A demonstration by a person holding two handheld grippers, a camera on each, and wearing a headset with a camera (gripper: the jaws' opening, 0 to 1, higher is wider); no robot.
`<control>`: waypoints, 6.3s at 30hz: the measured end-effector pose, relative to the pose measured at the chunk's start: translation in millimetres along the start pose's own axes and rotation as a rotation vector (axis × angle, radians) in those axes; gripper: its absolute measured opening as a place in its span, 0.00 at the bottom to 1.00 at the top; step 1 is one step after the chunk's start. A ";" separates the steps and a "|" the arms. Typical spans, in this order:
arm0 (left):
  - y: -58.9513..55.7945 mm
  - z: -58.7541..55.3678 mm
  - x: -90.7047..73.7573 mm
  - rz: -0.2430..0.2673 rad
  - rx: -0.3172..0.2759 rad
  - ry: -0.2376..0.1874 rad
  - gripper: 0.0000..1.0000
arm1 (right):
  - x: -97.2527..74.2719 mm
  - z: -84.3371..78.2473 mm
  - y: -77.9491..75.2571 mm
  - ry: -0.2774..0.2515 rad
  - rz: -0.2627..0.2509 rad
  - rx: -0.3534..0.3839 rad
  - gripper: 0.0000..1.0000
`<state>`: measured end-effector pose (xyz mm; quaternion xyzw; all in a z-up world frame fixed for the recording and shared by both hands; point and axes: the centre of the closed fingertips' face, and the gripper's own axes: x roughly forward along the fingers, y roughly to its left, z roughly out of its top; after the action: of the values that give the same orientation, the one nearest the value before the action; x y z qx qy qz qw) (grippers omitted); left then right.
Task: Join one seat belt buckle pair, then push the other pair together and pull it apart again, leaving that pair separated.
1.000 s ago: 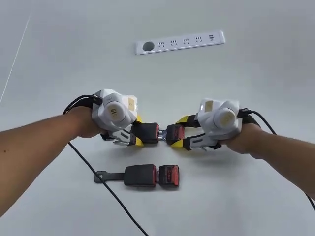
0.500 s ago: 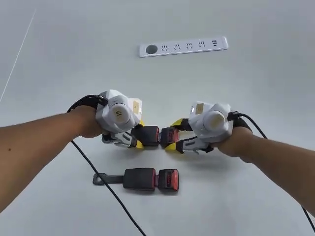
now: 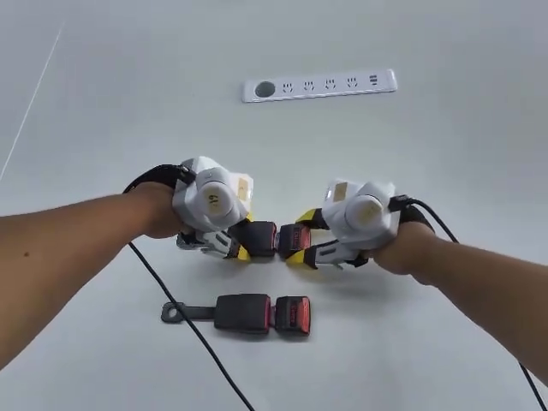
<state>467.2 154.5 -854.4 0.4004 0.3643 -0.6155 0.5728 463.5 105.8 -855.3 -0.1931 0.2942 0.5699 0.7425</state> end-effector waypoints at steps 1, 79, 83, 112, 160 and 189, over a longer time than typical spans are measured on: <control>0.4 0.0 0.4 -0.001 0.002 0.001 0.34 | 0.0 0.0 0.3 0.003 -0.001 -0.003 0.34; 0.7 -1.3 0.2 0.026 -0.127 -0.111 0.35 | -93.9 -75.6 -10.5 -0.020 -0.030 -0.002 0.37; 0.5 -1.7 0.3 0.027 -0.129 -0.109 0.35 | -101.8 -81.5 -10.0 -0.019 -0.036 0.003 0.37; 2.4 11.1 -16.9 0.116 -0.182 -0.103 0.59 | -130.9 -66.5 -19.9 -0.075 -0.194 0.078 0.68; -120.1 23.2 -136.5 0.686 -0.745 -0.603 1.00 | -205.2 -48.9 100.5 -0.313 -0.575 0.287 1.00; -144.0 13.5 -159.6 0.713 -0.742 -0.651 1.00 | -210.9 -64.1 123.5 -0.314 -0.573 0.293 1.00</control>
<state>326.3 219.5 -705.1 0.0625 0.2043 -0.3087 0.9269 293.6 -54.5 -759.0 -0.0692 0.1891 0.3128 0.9282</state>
